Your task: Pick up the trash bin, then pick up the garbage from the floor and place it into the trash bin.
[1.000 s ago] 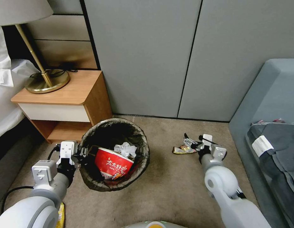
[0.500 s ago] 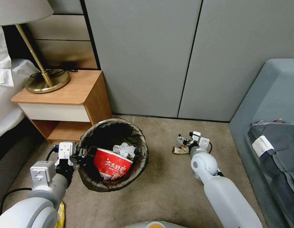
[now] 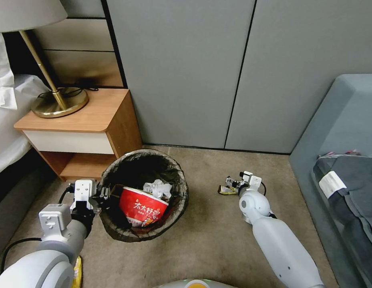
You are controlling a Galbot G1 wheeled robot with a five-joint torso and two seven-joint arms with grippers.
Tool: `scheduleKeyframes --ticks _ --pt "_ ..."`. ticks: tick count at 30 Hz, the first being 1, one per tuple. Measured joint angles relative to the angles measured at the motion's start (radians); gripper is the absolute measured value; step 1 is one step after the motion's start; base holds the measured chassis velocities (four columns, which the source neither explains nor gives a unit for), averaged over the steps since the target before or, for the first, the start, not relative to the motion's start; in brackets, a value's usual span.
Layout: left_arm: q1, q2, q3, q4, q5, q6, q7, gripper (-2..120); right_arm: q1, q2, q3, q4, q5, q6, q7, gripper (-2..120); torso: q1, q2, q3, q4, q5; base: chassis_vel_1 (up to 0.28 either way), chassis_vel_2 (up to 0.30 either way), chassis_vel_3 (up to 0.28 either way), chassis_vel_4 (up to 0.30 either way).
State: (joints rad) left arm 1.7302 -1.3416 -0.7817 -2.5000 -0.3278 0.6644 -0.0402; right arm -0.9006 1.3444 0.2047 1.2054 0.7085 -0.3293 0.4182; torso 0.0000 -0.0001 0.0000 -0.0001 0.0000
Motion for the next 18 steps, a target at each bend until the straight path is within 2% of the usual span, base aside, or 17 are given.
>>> scheduleKeyframes --ticks 11,18 --pt "-0.001 0.004 -0.001 0.0 -0.004 -0.001 0.001 1 0.066 0.058 0.011 -0.171 -0.009 0.016 -0.015 100 0.0 0.0 0.0 0.0001 0.0 0.0 0.0 0.0 0.0" --pt "-0.002 0.003 0.0 0.0 -0.003 -0.002 0.001 1 0.082 0.068 0.012 -0.208 -0.024 0.013 0.01 100 0.0 0.0 0.0 0.0 0.0 0.0 0.0 0.0 0.0"
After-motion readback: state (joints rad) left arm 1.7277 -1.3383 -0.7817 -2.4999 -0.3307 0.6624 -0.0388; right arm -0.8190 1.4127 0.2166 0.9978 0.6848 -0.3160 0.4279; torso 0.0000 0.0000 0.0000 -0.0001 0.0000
